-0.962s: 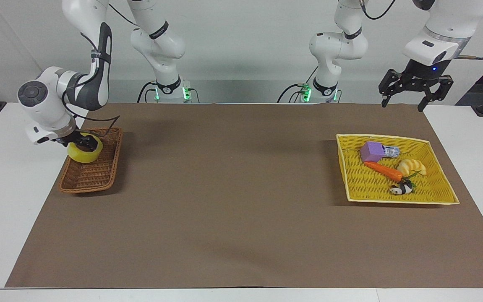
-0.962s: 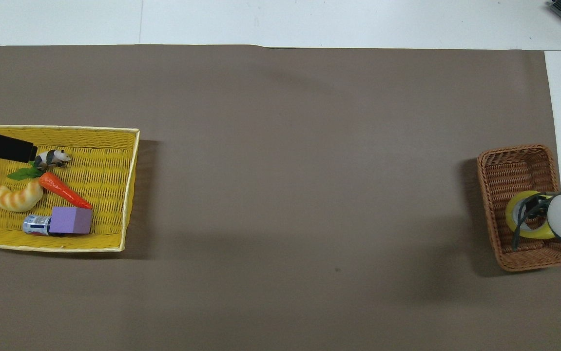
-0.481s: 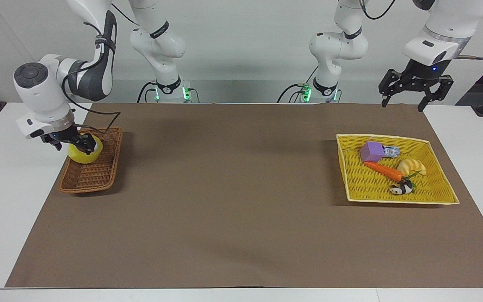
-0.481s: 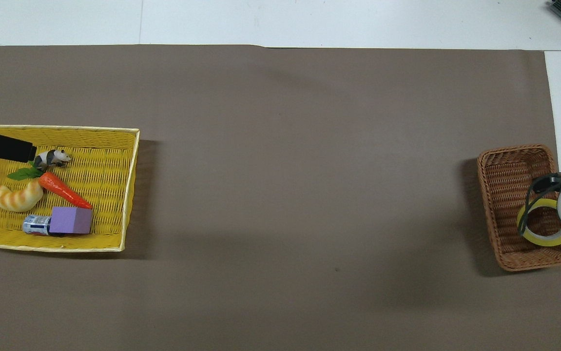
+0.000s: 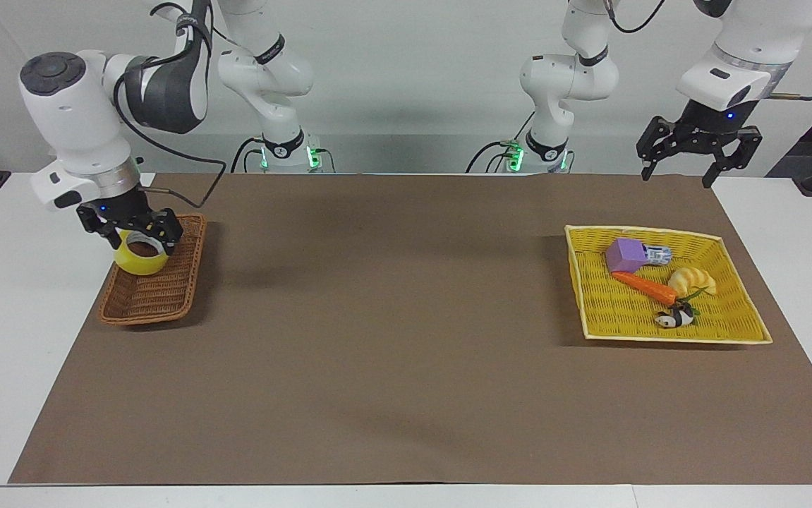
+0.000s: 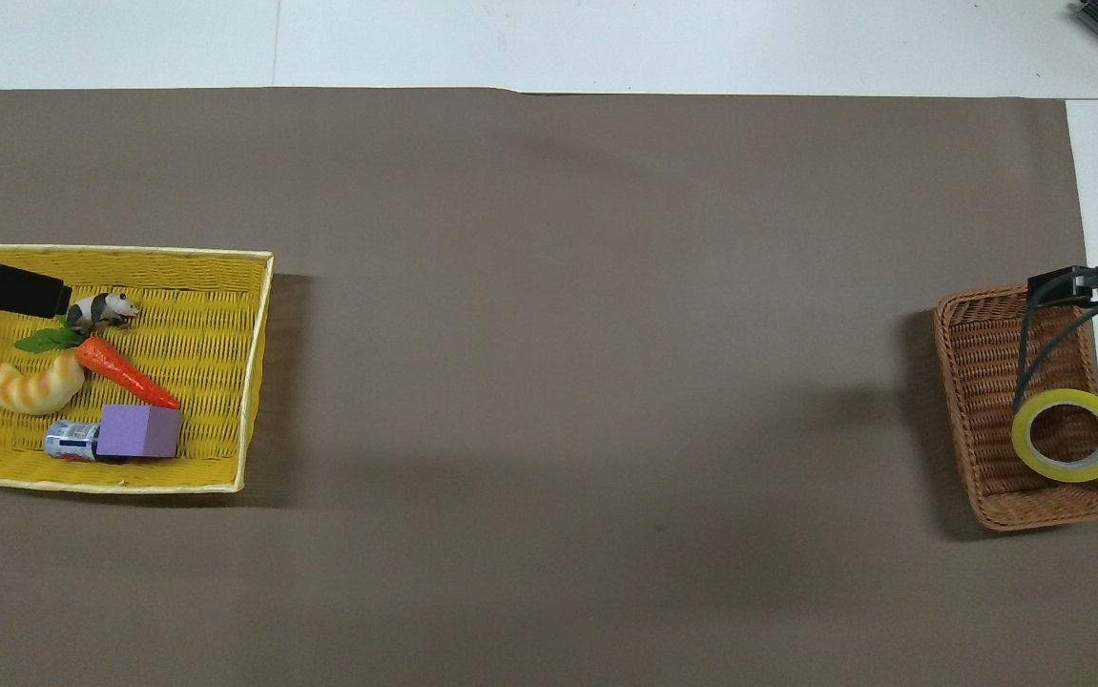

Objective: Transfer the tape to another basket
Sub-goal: 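Open the right gripper and raise it away from the tape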

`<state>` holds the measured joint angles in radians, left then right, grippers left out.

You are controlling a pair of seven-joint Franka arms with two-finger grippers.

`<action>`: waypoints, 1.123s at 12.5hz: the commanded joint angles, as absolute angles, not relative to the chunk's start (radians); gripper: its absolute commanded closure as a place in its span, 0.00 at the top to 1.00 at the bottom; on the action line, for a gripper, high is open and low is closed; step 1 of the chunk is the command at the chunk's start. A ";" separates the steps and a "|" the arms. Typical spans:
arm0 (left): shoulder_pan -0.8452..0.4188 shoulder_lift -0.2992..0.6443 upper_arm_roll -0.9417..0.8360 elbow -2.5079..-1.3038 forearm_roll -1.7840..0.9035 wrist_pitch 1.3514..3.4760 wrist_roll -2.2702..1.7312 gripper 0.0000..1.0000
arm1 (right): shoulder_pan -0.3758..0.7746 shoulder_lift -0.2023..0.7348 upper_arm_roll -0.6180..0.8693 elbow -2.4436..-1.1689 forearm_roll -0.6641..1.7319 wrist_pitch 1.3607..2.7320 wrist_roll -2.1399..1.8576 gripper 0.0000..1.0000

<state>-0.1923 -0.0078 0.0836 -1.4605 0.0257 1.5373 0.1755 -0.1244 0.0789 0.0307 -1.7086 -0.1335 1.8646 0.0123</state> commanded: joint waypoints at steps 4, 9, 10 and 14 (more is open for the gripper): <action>-0.179 -0.021 0.075 -1.473 0.012 1.529 0.167 1.00 | -0.129 0.083 0.031 -1.491 -0.026 1.588 -0.018 1.00; -0.179 -0.021 0.075 -1.474 0.012 1.529 0.167 1.00 | -0.124 0.048 0.044 -1.483 -0.021 1.502 -0.017 1.00; -0.179 -0.021 0.075 -1.474 0.012 1.529 0.167 1.00 | -0.124 0.049 0.046 -1.482 -0.021 1.503 -0.018 1.00; -0.179 -0.021 0.075 -1.474 0.012 1.529 0.167 1.00 | -0.124 0.049 0.044 -1.482 -0.021 1.503 -0.017 1.00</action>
